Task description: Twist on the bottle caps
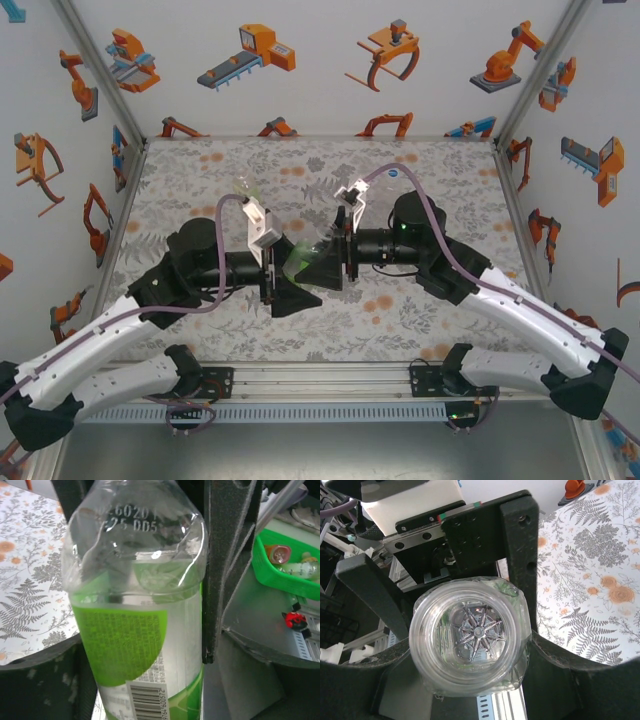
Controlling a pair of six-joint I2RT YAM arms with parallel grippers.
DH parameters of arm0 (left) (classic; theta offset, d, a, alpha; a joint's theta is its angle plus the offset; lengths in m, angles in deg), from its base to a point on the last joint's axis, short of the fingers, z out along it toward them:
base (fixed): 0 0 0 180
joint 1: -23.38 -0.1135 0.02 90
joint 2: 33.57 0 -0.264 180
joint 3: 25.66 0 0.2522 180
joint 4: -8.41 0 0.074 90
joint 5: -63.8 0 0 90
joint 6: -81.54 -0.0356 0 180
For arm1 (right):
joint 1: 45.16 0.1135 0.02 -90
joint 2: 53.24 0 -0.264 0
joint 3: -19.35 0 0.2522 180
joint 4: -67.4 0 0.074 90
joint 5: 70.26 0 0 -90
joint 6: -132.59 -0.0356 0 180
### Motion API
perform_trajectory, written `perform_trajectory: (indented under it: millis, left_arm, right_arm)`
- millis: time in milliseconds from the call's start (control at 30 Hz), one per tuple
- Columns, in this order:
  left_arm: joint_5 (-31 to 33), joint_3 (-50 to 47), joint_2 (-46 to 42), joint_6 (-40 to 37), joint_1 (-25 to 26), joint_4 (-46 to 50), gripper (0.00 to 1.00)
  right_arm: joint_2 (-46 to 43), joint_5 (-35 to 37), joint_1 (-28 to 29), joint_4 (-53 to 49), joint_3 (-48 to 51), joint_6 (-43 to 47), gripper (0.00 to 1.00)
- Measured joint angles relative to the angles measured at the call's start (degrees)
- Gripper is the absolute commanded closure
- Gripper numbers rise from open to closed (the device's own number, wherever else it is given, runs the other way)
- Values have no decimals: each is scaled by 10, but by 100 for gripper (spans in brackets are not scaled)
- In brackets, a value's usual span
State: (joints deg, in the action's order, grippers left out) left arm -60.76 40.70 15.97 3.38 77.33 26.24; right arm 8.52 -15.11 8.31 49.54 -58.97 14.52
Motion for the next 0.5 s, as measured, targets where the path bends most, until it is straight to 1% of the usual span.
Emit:
perform_trajectory:
  millis: [67,200,267,333,367,433,467,500]
  left_arm:
    - [0,0,-5,0,-1,-1,39]
    - [5,0,-20,0,-1,-3,46]
    - [7,0,-26,0,-1,-5,48]
    - [8,0,-30,0,-1,-5,53]
    - [9,0,-32,0,-1,-5,55]
    - [9,-1,-34,0,-1,-6,58]
    - [11,-2,-35,0,-1,-7,59]
    - [12,-2,-36,-4,-1,-3,60]
  right_arm:
    - [0,-4,3,6,-1,-6,72]
    - [0,-1,11,19,-6,-8,70]
    - [0,3,14,25,-8,-8,64]
    - [-1,8,19,29,-8,-9,53]
    - [-1,11,19,31,-8,-9,46]
    - [-2,15,23,31,-8,-10,35]
    - [-3,16,24,33,-8,-14,30]
    - [-5,15,24,37,-8,-22,27]
